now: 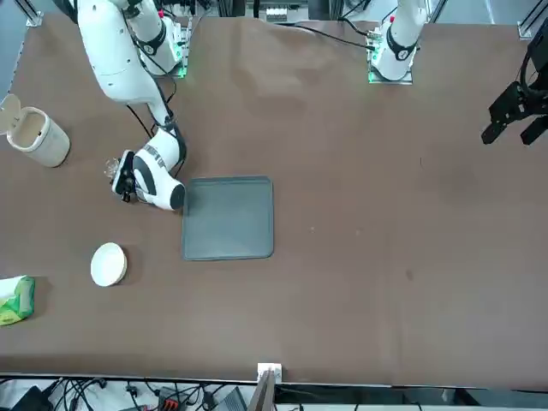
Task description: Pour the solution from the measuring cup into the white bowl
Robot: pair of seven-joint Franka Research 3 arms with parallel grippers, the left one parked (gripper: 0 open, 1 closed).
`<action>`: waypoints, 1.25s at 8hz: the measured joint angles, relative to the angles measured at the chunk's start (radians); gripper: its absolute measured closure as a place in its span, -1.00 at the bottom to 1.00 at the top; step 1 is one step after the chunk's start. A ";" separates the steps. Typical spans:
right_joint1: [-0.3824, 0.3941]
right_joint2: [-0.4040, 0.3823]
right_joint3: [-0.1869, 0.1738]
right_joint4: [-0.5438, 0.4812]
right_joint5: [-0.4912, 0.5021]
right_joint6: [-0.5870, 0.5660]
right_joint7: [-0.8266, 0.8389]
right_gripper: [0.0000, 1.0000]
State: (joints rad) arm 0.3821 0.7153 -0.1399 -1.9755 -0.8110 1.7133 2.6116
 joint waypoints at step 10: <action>0.050 -0.051 0.008 0.315 -0.124 0.047 -0.450 -0.48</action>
State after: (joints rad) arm 0.4316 0.6643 -0.1316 -1.6610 -0.9347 1.7606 2.1611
